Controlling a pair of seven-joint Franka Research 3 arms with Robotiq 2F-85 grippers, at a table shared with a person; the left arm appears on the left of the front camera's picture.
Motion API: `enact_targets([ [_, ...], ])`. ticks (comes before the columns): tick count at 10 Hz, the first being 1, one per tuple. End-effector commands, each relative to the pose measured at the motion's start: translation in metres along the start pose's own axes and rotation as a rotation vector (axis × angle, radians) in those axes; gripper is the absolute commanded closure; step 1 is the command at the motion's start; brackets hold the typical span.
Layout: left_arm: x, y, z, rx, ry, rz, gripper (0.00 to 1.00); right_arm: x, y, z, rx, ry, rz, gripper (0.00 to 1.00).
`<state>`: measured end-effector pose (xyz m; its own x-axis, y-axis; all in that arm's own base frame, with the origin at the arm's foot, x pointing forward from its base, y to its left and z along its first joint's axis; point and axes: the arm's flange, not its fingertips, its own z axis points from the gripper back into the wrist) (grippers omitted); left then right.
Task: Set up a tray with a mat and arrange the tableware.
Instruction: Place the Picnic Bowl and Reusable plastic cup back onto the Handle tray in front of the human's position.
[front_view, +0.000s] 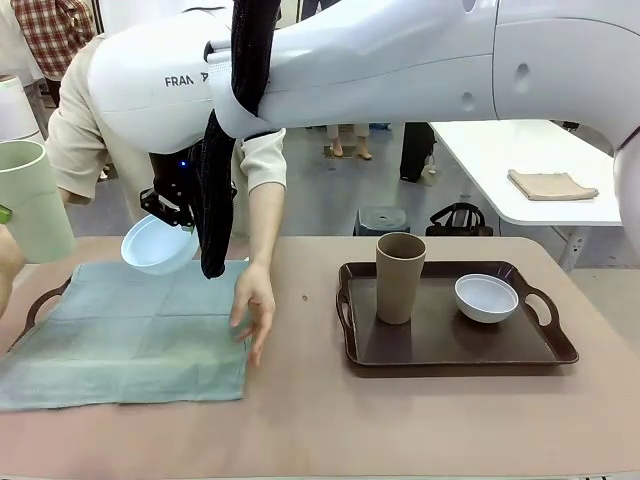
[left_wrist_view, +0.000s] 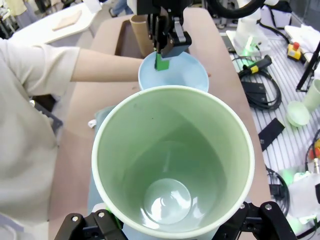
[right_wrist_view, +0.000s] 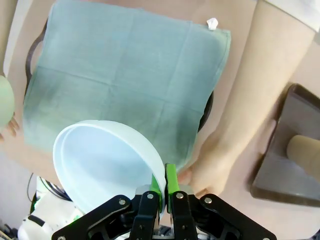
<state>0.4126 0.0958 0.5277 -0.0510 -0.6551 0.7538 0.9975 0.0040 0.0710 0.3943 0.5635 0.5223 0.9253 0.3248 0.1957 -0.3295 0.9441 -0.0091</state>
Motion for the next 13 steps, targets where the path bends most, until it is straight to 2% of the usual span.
enact_targets([
  [1,-0.0009,0.0009,0.0,0.005,0.006,-0.017,1.0,0.0027,0.0021,0.0022,-0.006,0.008,0.0,1.0],
  [13,-0.0009,0.0009,0.0,0.005,0.006,-0.017,1.0,0.0027,0.0021,0.0022,-0.006,0.008,0.0,1.0],
])
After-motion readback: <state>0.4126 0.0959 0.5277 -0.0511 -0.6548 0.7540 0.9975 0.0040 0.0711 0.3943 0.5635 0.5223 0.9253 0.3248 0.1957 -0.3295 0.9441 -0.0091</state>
